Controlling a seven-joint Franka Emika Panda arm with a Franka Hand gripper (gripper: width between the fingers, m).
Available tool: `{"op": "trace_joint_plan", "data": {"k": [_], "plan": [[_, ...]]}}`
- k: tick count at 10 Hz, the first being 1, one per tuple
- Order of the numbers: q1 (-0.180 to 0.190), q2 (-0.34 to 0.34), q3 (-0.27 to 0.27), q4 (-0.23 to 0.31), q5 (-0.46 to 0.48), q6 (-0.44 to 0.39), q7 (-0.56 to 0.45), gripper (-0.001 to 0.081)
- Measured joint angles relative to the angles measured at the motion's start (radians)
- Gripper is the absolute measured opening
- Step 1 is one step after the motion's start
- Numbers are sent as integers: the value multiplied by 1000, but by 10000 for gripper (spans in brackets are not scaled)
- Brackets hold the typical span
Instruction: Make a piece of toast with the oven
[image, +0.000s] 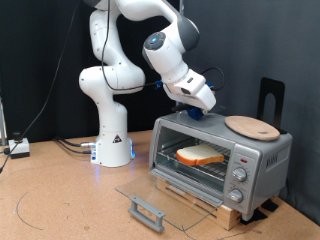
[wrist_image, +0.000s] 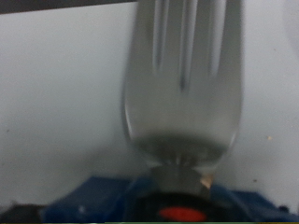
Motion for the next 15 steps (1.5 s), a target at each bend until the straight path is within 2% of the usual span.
{"op": "trace_joint_plan", "data": {"k": [1, 2, 3, 4, 5, 7, 9, 12, 15], "plan": [[0, 0, -1, 1, 13, 1, -6, 636], [0, -3, -8, 4, 32, -1, -28, 636], [0, -15, -27, 10, 53, -19, -56, 752], [0, -37, -59, 18, 63, -54, -80, 752], [-1, -65, -96, 25, 65, -94, -92, 798], [-4, -122, -147, 29, 60, -149, -94, 804], [-10, -117, -148, 29, 42, -147, -94, 804], [-81, -95, -207, 67, -108, -204, -89, 804], [-163, -92, -245, 93, -255, -194, -114, 804]]}}
